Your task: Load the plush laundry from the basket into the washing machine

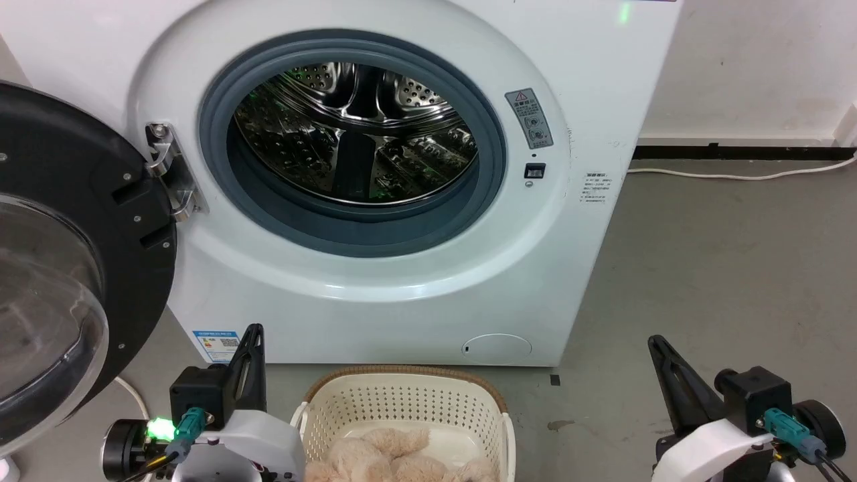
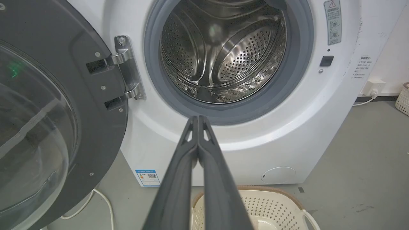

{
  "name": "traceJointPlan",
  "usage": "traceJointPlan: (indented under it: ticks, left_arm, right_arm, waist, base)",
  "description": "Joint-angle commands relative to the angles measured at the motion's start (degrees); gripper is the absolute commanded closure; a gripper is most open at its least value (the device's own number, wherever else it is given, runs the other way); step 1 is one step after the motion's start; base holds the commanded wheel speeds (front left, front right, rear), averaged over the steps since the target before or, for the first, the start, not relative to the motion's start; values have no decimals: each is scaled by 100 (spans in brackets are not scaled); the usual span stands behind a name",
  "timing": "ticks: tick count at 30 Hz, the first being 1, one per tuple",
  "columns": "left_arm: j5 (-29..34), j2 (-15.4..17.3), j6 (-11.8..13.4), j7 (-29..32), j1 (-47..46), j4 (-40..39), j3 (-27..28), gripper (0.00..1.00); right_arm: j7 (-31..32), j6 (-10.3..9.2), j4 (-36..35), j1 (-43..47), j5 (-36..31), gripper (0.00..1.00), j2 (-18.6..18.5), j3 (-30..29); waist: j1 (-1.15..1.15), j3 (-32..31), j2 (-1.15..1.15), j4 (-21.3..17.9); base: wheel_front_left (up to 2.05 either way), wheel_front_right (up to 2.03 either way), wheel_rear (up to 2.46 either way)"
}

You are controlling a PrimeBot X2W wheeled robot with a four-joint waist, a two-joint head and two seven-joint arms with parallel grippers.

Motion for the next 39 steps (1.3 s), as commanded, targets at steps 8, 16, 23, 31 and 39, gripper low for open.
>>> traceJointPlan:
  ticks: [8,16,23,31,39]
  left_arm:
    - [-2,0,7,-1,-1,2,-5,0]
    - [-116,0,16,-85,36,32,-62,0]
    - [-235,3,18,-181,47,90,-127,0]
    - [-385,39,-9,-219,-101,308,-225,0]
    - [-545,78,-56,-170,-383,658,-289,0]
  right_arm:
    - [-1,1,5,3,5,0,0,5]
    - [-88,1,35,60,127,0,0,8]
    - [-184,0,59,100,253,0,0,9]
    - [-304,0,54,74,431,0,-1,9]
    - [-400,0,-2,-19,562,0,-1,8]
  waist:
    - [0,0,0,0]
    - [0,5,0,-5]
    - [0,31,0,-31]
    - [0,207,0,-110]
    - [0,510,0,-213]
  base:
    - [0,0,0]
    - [0,0,0]
    - [0,0,0]
    - [0,0,0]
    - [0,0,0]
